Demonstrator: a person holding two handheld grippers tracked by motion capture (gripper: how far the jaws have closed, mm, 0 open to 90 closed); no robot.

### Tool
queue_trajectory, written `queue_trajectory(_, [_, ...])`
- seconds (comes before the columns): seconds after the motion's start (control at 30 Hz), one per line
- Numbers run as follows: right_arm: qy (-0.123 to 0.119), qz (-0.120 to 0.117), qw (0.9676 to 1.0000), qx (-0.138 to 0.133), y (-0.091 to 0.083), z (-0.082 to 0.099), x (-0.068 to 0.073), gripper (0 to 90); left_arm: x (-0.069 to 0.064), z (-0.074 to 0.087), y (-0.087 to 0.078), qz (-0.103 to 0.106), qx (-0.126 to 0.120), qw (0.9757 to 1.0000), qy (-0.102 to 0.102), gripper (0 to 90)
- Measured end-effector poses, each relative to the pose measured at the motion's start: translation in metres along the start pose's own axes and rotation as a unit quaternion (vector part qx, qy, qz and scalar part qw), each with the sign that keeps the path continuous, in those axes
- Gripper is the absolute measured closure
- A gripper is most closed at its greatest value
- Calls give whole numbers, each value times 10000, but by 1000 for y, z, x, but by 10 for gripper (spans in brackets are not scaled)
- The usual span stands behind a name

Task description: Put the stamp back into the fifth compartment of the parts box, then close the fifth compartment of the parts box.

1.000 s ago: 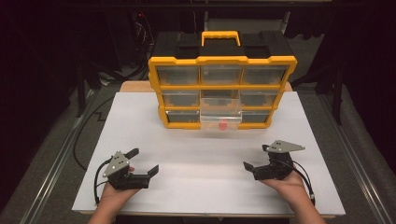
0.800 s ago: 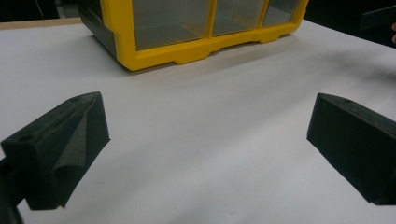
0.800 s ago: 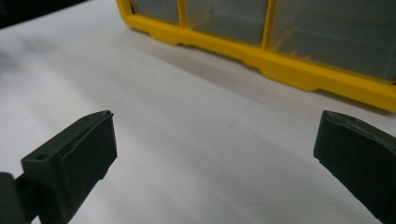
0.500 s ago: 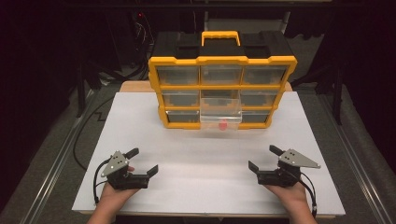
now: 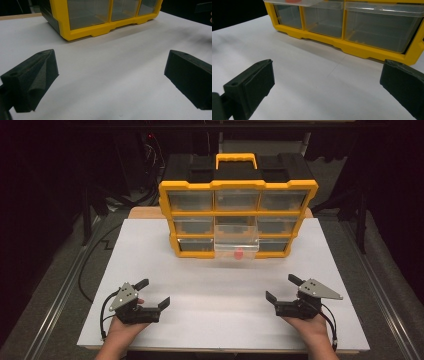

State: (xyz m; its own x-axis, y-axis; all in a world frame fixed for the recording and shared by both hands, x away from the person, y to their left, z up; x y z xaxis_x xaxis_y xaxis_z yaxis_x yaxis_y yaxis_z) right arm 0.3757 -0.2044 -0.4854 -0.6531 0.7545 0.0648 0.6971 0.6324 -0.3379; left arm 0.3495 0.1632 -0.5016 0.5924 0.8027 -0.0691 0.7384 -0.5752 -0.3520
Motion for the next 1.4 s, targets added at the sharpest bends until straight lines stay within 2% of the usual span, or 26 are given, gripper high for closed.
queue_trajectory(0.3, [-28, 57, 9999, 90, 3, 3, -2, 1, 0, 1, 2, -20, 24, 10000, 46, 3])
queue_trajectory(0.5, [-19, 65, 10000, 45, 1, 2, -1, 2, 0, 0, 1, -27, -3, 10000, 23, 3])
queue_trajectory(0.67, [-77, 43, 10000, 0, 0, 0, 0, 28, 2, -1, 1, -65, -17, 10000, 0, 3])
queue_trajectory(0.8, [-88, 47, 9999, -23, -2, 0, 4, 65, 0, -2, -2, -19, -77, 10000, -38, 3])
queue_trajectory(0.93, [-53, 11, 10000, -80, -2, -2, 6, 158, -1, -3, -3, -1, -116, 9999, -27, 3])
queue_trajectory(1.17, [-31, -2, 10000, -37, 0, 0, 5, 236, 0, -2, 0, -23, -71, 10000, -15, 3])
queue_trajectory(1.4, [-95, -67, 9999, 21, 1, 2, 10, 457, -1, -1, 0, -26, -39, 10000, 7, 3])
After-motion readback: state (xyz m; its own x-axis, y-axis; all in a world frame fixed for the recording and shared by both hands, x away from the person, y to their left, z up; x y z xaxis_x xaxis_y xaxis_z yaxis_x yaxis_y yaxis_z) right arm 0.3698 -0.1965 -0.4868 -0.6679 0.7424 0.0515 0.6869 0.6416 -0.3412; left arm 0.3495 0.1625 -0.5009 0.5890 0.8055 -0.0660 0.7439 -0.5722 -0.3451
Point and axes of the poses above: each handheld gripper's, and its own axes: y roughly forward along the jaws, z roughly out of its underside, x roughly to its left, the point moved 10 cm from there along y, roughly forward along the jaws, and after that the axes turned 5 degrees about -z, right-handed, at the moved point
